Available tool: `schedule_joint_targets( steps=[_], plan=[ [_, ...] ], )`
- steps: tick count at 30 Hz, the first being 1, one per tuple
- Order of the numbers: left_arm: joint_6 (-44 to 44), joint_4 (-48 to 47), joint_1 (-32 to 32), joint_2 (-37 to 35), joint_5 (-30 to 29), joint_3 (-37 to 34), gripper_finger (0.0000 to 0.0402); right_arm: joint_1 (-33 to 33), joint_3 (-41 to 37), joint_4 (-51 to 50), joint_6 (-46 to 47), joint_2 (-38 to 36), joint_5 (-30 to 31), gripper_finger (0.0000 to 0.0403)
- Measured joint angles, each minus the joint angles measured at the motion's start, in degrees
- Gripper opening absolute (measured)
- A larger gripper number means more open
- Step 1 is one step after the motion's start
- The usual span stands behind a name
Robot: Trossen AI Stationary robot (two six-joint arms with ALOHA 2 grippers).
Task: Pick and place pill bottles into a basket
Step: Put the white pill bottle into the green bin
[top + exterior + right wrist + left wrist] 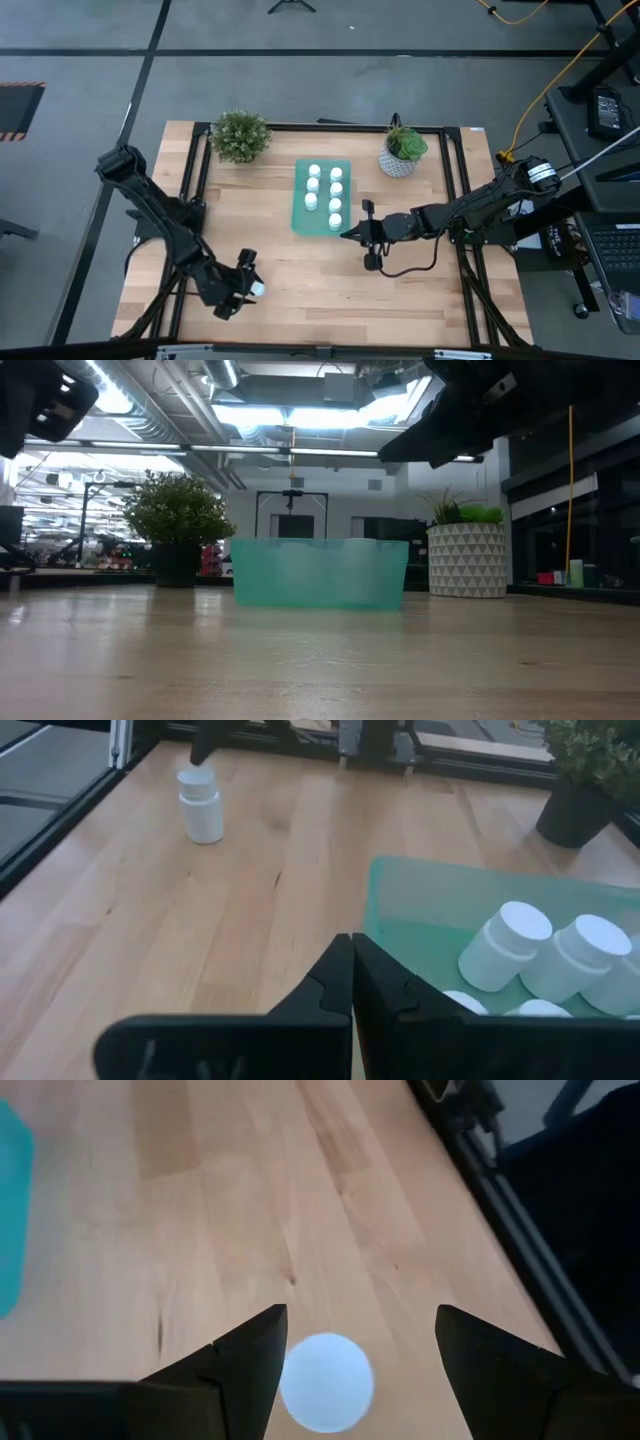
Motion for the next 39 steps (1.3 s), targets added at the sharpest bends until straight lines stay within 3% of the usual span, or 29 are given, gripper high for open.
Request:
schedule_joint_targets(
  steps=[14,39],
  plan=[
    [-2.58,-0.97,0.05,3.38,-1.93,0.00,0.0249,0.02,0.00,0.30,0.13,0.00,0.02,0.0000],
    [-3.84,-3.74,-0.07,3.42,-1.38,-2.01,0.0249,0.02,0.00,0.36,0.18,0.02,0.02,0.0000]
  ],
)
